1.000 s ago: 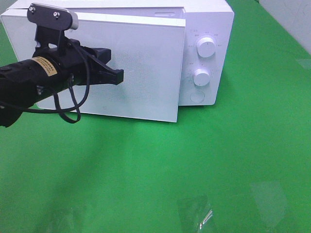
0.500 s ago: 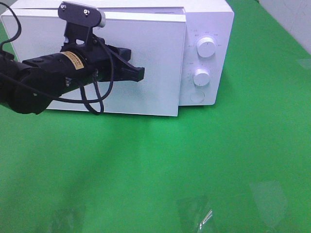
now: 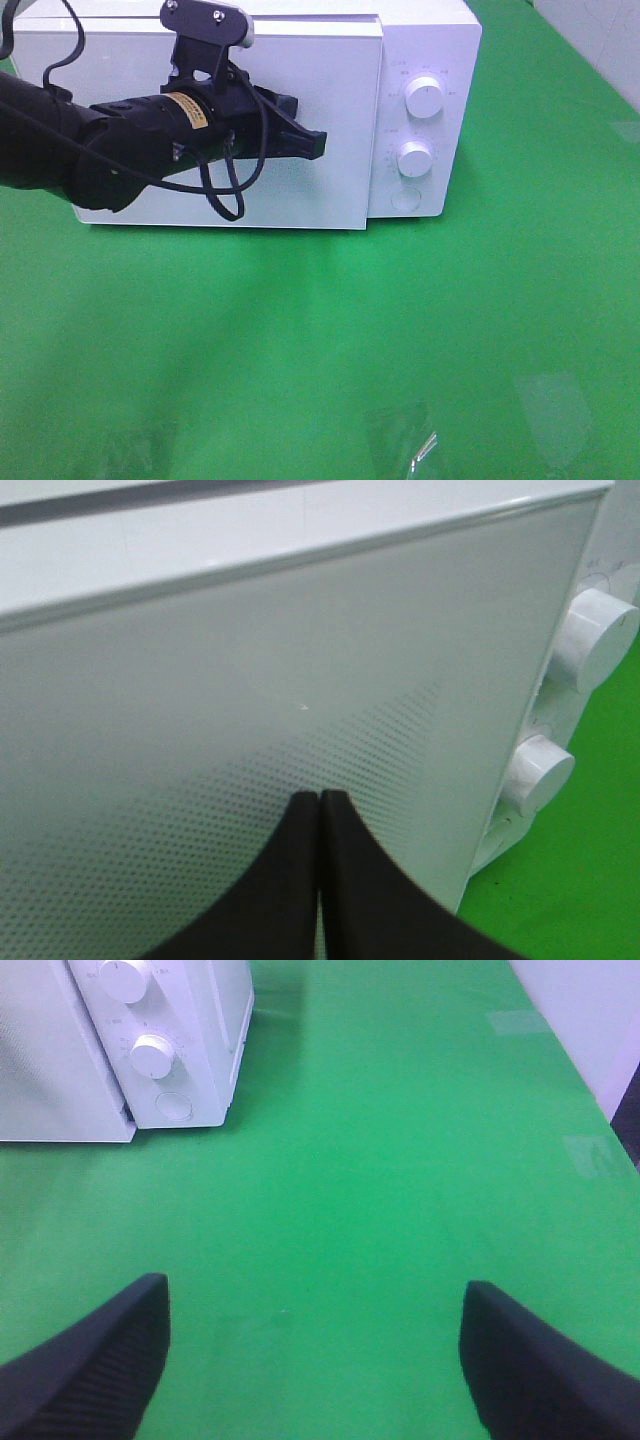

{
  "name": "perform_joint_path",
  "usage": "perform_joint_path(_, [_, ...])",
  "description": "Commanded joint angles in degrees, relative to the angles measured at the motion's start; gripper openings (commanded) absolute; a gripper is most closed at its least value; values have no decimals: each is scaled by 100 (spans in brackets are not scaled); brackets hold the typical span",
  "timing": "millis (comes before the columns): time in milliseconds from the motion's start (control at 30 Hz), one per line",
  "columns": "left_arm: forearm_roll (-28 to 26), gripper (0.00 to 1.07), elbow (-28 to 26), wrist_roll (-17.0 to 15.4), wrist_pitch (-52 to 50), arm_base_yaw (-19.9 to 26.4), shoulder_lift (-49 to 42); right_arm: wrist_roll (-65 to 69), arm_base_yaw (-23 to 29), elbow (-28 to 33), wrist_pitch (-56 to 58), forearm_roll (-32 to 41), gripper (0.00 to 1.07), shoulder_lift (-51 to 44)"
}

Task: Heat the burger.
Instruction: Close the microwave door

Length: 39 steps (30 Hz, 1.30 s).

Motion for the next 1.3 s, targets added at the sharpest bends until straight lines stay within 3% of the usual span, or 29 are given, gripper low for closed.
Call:
perform_joint_path(33, [-189, 0, -223, -17, -143, 52, 63, -11, -40, 11, -52, 6, 76, -155])
perform_joint_path(800, [-195, 0, -1427, -23, 252, 29, 768, -11, -40, 11, -52, 6, 76, -155])
perform_joint_path(967, [-195, 0, -1455, -23, 269, 29, 785, -11, -40, 11, -52, 6, 76, -155])
perform_joint_path(1300, [-172, 0, -1455, -11, 1266, -269, 521, -11, -40, 11, -52, 6, 76, -155])
